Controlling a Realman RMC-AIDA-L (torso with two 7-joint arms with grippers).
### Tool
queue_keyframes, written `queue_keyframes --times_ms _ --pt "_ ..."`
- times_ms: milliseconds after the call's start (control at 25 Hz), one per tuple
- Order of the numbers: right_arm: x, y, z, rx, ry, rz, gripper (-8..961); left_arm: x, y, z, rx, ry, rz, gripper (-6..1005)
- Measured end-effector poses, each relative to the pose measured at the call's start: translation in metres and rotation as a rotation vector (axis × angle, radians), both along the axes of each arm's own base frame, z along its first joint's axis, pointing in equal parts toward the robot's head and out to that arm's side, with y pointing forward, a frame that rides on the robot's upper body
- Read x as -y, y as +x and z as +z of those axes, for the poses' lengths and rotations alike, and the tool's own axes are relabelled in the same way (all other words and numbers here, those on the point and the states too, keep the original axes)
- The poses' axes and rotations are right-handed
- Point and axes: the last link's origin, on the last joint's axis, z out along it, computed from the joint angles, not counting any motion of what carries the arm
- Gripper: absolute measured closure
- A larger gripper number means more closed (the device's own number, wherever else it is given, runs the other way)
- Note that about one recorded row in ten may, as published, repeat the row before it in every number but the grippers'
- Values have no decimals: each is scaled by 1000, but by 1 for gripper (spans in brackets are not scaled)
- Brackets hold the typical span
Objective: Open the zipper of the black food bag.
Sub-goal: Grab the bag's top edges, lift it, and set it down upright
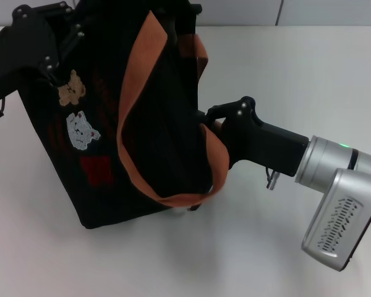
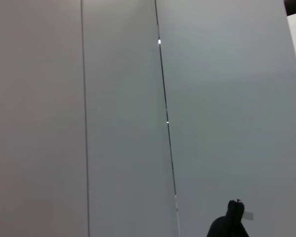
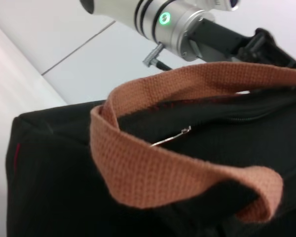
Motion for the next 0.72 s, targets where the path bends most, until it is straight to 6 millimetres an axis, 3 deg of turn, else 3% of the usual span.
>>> queue_keyframes --times_ms 720 --pt "9 14 4 -9 20 -32 946 2 -14 6 31 68 79 894"
